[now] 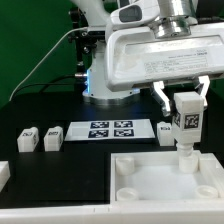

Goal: Assemble one leg

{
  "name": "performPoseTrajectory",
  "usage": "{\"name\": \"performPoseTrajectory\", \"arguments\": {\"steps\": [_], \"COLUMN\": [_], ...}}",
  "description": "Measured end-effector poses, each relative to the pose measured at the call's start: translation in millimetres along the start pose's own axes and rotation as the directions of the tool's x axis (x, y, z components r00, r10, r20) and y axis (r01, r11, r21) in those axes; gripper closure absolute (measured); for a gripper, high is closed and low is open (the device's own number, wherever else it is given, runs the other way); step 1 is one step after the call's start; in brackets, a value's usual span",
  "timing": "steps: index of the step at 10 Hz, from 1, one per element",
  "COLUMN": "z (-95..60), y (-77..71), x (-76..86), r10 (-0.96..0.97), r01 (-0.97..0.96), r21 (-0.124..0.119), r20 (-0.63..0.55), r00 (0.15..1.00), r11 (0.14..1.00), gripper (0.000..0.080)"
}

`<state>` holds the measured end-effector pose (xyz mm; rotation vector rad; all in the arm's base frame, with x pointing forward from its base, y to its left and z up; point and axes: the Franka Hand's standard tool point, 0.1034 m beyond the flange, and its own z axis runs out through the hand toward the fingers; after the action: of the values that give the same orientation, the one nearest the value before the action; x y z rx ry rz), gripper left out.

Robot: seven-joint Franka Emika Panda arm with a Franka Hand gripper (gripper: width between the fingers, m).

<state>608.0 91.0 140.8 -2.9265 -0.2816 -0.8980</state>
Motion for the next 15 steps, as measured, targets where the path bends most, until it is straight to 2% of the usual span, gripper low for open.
{"name": "performPoseTrajectory", "arguments": {"steps": [1, 3, 5, 15], "z": [8.8, 28.9, 42.4, 62.6], "y": [-4.7, -3.4, -14.9, -22.1], "x": [-4.4, -0.1, -5.2, -25.7], "r10": [-0.002, 0.012, 0.007, 0.005], "r01": [0.002, -0.012, -0.008, -0.006], "r21": [0.006, 0.013, 0.027, 0.033], "r20": [-0.004, -0.004, 0.004, 0.012], "r00": [1.0, 1.0, 1.0, 1.0], "r11": [1.0, 1.0, 1.0, 0.999], "gripper": [0.0508, 0.0508, 0.0508, 0.0507]}}
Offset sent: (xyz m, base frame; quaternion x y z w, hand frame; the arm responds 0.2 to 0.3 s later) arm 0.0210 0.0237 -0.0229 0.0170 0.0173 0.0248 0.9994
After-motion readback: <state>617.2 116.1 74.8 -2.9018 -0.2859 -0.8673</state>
